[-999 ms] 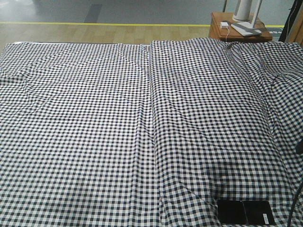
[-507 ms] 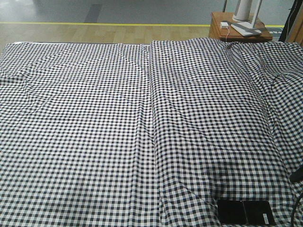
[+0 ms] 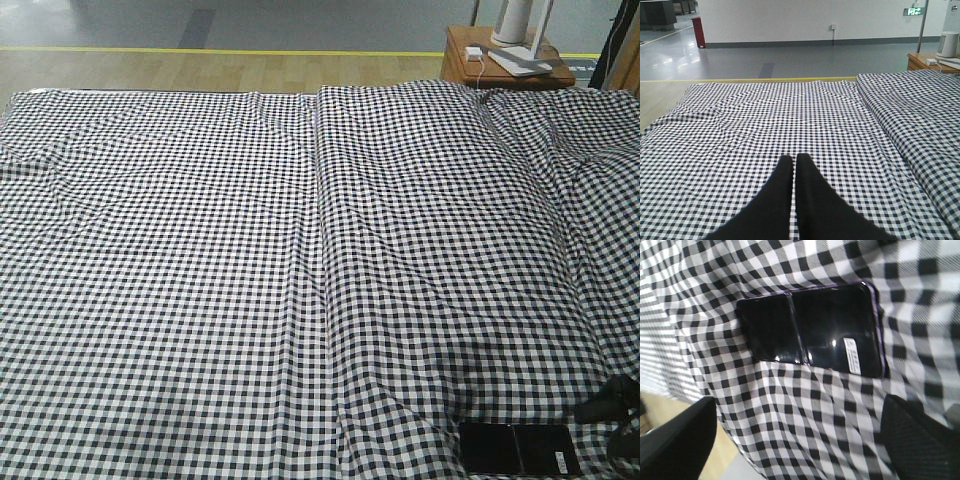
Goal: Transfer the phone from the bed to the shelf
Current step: 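Lower the right gripper toward the black phone near the bed edge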
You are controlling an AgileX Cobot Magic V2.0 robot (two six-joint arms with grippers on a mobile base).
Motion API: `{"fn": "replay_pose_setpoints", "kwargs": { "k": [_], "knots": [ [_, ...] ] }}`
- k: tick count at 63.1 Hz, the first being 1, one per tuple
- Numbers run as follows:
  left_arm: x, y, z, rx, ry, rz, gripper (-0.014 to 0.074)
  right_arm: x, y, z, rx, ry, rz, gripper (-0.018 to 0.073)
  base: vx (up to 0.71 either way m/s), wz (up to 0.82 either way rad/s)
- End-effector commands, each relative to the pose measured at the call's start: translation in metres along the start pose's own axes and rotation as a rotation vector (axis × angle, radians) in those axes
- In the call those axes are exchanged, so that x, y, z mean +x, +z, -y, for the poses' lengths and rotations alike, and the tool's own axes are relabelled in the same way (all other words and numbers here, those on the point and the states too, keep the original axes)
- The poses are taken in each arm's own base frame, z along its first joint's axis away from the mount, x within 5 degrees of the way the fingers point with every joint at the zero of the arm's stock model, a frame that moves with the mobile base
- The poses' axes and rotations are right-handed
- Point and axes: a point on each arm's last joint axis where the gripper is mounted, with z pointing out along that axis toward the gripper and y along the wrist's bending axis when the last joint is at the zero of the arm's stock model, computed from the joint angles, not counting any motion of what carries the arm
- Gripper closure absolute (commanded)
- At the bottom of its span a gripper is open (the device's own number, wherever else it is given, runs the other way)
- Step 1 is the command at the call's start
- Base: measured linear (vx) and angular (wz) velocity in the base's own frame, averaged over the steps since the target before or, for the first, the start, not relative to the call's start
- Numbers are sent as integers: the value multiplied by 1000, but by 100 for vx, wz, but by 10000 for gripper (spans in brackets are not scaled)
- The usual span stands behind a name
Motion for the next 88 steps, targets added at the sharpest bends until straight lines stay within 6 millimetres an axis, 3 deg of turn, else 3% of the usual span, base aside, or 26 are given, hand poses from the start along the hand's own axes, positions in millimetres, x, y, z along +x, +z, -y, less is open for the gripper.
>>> {"fn": "replay_pose_setpoints", "kwargs": {
  "k": [1,17,32,50,66,88],
  "knots": [
    [-5,0,0,-4,-9,75,595,-16,-14,-4,-63,-42,19,-55,0,0],
    [-5,0,0,-4,-9,75,595,-41,-6,16,-127,-61,17,-42,0,0],
    [-5,0,0,-4,-9,75,595,-51,6,35,-212,-31,45,-36,0,0],
    [-5,0,0,-4,-9,75,595,-47,22,43,-238,-9,31,-34,0,0],
    [-5,0,0,-4,-9,75,595,-46,23,43,-242,17,28,-34,0,0],
    [-5,0,0,-4,-9,75,595,-26,37,39,-298,18,-5,-34,0,0]
  ]
}}
